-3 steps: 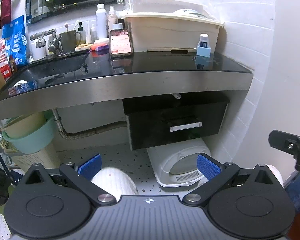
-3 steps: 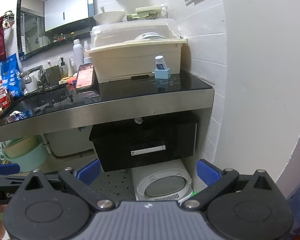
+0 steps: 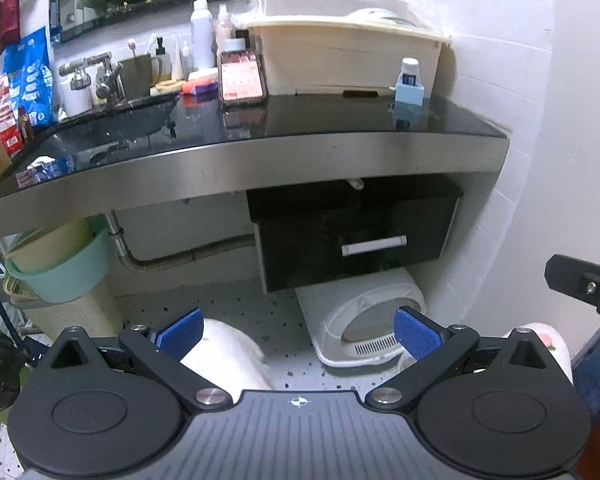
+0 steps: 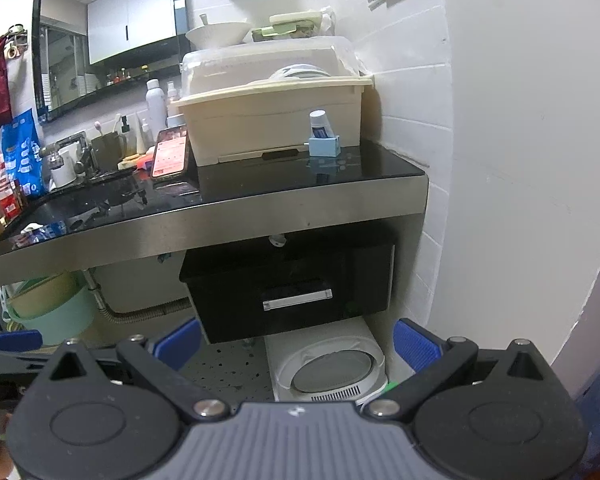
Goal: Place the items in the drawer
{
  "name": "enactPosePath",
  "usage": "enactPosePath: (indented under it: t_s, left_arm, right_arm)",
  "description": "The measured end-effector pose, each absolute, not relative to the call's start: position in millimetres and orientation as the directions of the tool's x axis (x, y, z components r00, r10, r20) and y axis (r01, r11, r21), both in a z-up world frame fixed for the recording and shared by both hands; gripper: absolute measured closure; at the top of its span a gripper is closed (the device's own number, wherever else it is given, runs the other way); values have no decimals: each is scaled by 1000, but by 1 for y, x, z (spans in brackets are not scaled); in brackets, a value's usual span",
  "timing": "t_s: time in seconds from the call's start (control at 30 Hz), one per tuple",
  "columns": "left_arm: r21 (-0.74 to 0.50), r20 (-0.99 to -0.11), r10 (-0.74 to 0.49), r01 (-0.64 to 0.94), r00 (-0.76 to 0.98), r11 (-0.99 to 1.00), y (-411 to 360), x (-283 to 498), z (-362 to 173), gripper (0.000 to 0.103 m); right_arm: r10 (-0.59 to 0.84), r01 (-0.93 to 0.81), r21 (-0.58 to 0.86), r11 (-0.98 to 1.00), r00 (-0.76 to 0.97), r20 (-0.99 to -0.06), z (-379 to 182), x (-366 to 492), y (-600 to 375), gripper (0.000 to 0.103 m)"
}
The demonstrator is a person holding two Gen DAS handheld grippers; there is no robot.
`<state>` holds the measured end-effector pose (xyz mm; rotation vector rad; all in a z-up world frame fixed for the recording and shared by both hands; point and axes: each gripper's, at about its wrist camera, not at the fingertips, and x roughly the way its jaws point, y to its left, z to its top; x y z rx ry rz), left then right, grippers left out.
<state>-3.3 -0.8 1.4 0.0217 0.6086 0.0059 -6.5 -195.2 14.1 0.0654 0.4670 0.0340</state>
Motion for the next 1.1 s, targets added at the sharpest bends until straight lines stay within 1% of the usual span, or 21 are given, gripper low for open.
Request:
enactPosePath:
  t_s: [0.13, 0.17, 0.23, 0.3, 0.4, 0.53, 1.1]
  left_arm:
    - [34, -590, 19, 2, 807, 999, -3, -5, 3, 0]
    - [32, -597, 14, 7, 802, 999, -5, -5, 3, 0]
    - [6, -614, -7, 14, 790, 1000, -2, 8, 0, 0]
    - [7, -595, -9, 17, 804, 1000, -2, 5, 2, 0]
    - [13, -574, -4, 14, 819, 1000, -3, -2, 2, 0]
    - [-3, -566, -14, 15, 824, 1000, -3, -2, 4, 0]
    - [26, -553, -5, 23, 833, 999, -8, -5, 1, 0]
  right_arm:
    - [38, -8, 70, 997, 894, -446, 14, -5, -191, 0]
    - [53, -11, 96, 995, 892, -449, 13, -3, -194, 0]
    - [50, -6, 103, 995, 901, -431, 11, -9, -190, 0]
    - [64, -9, 128, 992, 899, -434, 10, -6, -198, 0]
    - [64, -12, 119, 993, 892, -447, 13, -2, -201, 0]
    - [60, -12, 110, 994, 892, -448, 12, -3, -201, 0]
    - [50, -7, 103, 995, 902, -428, 15, -6, -203, 0]
